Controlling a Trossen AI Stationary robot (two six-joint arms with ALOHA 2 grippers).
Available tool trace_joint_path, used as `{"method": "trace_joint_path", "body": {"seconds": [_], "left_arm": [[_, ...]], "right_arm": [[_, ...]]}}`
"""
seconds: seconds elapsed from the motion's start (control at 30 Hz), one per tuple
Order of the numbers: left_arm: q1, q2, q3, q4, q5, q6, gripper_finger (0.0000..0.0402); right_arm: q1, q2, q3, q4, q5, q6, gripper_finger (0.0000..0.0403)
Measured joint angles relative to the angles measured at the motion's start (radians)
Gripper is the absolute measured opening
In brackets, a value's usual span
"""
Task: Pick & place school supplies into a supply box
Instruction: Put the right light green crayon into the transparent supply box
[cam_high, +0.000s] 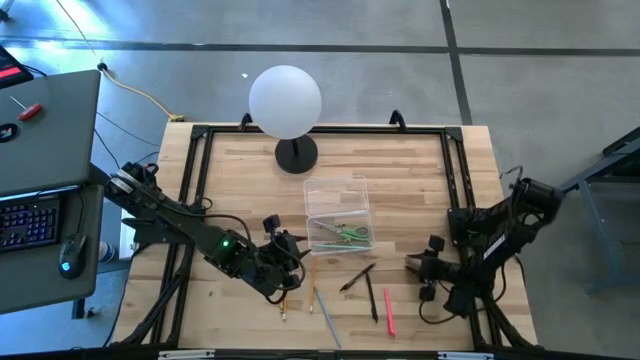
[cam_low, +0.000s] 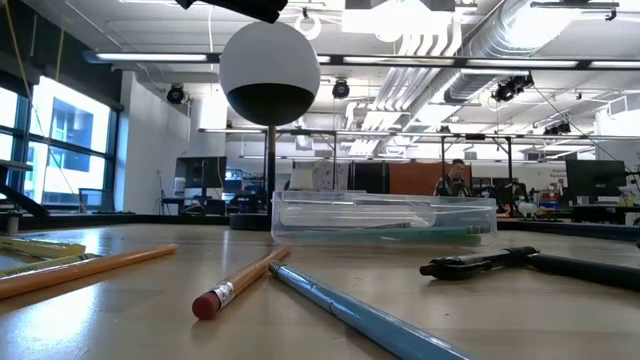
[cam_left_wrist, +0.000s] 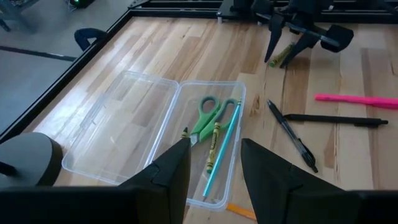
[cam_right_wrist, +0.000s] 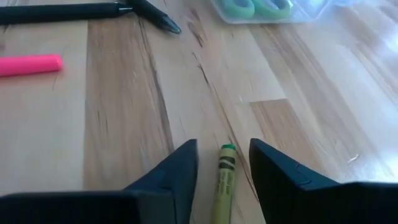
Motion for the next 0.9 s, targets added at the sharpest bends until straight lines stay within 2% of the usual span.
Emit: {"method": "trace_joint_path", "body": {"seconds": [0.43,0.9], "left_arm": [[0.0,0.0,0.0,0.0,0.008,-0.001,0.0172],[-0.001,0.0,-0.001,-0.001,0.009,-0.051,0.0172]], "right_arm": [[-0.023,-0.002,0.001,-0.004,-0.021,0.009,0.0104],[-0.023,0.0,-0.004,0.044,-0.011,0.015,0.0103]]}}
